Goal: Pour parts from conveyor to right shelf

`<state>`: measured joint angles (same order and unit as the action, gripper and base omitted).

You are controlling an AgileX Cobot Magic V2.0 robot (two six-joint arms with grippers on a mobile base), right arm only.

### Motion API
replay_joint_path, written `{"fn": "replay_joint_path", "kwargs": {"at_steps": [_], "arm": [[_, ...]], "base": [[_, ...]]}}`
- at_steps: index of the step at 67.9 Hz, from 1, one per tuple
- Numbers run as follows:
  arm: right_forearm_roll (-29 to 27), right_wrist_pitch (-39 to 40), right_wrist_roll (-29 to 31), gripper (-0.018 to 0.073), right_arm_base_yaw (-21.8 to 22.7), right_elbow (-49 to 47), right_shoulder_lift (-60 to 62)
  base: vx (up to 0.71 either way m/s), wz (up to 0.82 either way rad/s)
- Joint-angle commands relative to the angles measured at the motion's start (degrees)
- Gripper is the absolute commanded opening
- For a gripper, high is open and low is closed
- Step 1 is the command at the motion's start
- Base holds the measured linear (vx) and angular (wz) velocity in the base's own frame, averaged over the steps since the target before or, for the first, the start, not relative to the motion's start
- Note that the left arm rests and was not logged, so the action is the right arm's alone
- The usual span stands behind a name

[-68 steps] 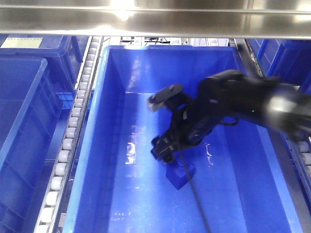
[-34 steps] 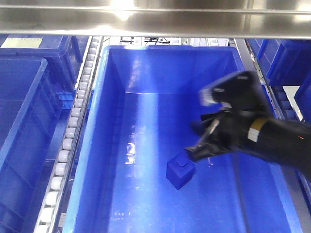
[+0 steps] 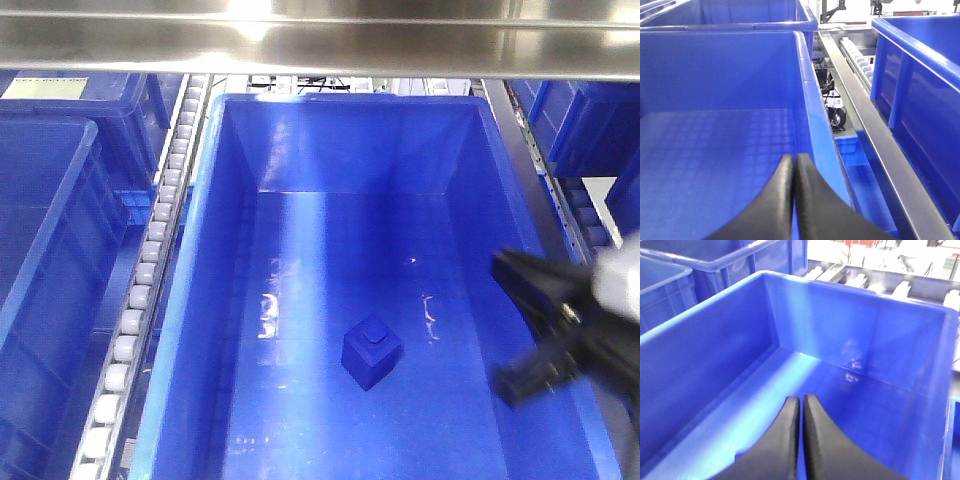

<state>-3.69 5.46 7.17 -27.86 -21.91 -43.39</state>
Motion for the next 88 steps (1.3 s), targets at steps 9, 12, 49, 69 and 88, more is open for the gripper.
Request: {"fn": "replay_joint_path", "kwargs": {"at_steps": [9,12,49,69,88], "arm": [[0.12,6.82,0.0,-0.001,0.26,4.42,7.32],[0.12,6.51,-0.06,-0.001,0.32,5.64,10.25],[0.37,5.58,-0.06,-0.001,29.94,21.07,37.6],[0.37,2.13,-0.06,-0.001,31.79,23.54,45.12],[0.37,1.62,-0.06,-0.001,31.9,23.54,45.12]], "base": [[0.0,0.0],[0.0,0.0],[0.0,0.0],[0.0,0.0],[0.0,0.0]]}}
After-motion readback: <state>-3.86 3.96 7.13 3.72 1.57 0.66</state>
